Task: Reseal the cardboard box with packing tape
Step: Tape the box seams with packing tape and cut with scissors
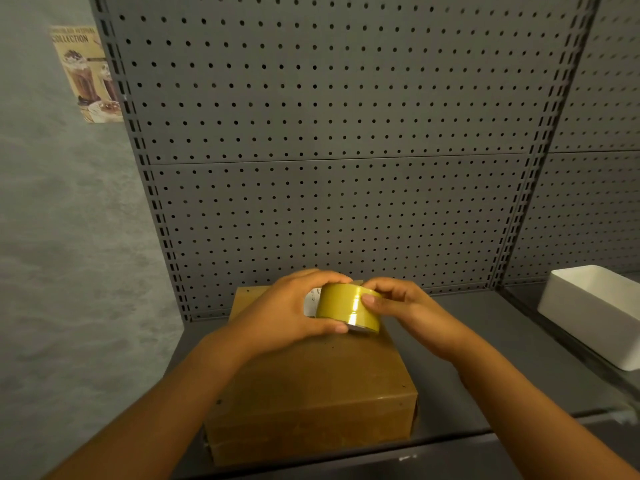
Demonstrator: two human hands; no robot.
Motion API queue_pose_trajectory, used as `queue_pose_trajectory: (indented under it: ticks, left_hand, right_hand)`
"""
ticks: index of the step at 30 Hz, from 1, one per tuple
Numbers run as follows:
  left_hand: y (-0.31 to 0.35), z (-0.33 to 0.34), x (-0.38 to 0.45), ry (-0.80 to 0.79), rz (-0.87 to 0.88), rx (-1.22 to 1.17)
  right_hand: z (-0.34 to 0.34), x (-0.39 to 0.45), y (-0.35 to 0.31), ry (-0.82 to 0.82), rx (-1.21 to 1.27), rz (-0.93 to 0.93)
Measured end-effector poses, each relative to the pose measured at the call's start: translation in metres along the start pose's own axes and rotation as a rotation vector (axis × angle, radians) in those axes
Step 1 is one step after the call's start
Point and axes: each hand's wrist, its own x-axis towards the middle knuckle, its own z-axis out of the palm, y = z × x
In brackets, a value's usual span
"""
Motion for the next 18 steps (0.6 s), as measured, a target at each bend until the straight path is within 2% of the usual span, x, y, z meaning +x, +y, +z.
queue_pose_trajectory:
  ticks: [9,18]
  left_hand:
    - [0.009,0.007,0.002,0.037,0.035,0.049]
    - [0.006,0.007,0.002,-0.001,0.003,0.061]
  right_hand:
    - [0.011,0.005,-0.010,0.078,-0.159,0.036]
    - [-0.001,-0.004,-0.010,-0.021,-0.013,0.072]
